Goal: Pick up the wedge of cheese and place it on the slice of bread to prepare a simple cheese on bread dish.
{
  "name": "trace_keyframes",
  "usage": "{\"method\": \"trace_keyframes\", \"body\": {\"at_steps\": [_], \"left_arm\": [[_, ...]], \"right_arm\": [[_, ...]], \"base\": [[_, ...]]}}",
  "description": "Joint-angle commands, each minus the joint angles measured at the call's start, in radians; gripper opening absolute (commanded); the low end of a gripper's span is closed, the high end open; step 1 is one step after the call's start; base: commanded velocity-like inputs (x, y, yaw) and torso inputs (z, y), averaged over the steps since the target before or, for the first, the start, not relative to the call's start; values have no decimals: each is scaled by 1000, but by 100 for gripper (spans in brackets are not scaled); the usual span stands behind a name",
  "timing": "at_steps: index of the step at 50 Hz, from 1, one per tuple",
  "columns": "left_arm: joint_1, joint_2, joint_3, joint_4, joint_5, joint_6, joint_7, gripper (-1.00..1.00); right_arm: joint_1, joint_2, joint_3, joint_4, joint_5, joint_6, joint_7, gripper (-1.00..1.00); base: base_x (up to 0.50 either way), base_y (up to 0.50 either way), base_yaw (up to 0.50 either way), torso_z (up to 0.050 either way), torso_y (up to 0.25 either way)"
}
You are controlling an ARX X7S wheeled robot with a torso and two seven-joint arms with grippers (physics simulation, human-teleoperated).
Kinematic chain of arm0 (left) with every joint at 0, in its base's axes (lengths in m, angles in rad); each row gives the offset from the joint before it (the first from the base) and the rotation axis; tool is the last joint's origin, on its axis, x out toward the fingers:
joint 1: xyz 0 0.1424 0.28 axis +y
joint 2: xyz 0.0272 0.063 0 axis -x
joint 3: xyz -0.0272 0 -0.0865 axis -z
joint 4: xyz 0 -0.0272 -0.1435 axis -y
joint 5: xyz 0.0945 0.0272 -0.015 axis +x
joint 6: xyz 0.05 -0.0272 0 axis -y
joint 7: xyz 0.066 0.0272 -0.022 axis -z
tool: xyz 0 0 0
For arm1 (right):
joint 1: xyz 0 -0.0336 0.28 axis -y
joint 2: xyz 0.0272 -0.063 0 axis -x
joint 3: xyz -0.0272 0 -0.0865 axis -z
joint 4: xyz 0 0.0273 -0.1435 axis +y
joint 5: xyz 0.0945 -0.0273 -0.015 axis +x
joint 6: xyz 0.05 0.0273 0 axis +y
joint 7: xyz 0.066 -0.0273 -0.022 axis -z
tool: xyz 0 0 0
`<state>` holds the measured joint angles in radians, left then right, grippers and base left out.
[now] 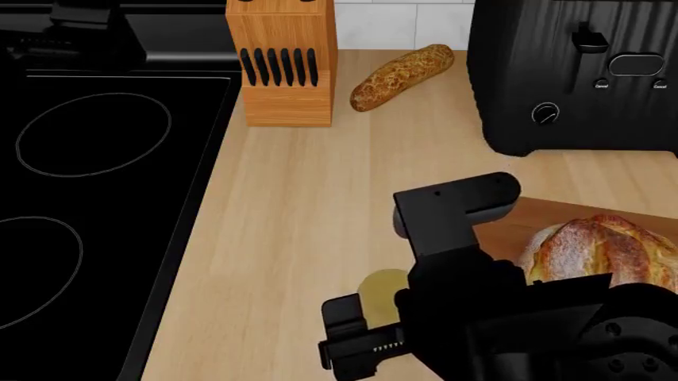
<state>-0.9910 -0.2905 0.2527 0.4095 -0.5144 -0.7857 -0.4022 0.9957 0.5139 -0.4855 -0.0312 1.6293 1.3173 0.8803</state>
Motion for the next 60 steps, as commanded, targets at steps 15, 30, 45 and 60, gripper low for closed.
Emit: {"method": "trace_keyframes", "body": {"at_steps": [15,30,45,60], "left_arm": [[-1,-10,11,6,2,13,-6,100],[-7,-5,0,-7,-18,-17,-20,100],[-6,-15,21,5,-10,5,-9,100],[-6,-18,22,6,-15,12,-11,100]], "right_arm": [[18,-13,-50,42,-85,-30,-92,100],[18,-12,-61,54,-82,-37,-100,100],[12,-13,-79,65,-106,-55,-130,100],[-1,-6,-76,29,-88,-68,-99,-100]], "base": [[0,0,0,0,0],[0,0,0,0,0],[0,0,0,0,0],[1,0,1,0,0]]}}
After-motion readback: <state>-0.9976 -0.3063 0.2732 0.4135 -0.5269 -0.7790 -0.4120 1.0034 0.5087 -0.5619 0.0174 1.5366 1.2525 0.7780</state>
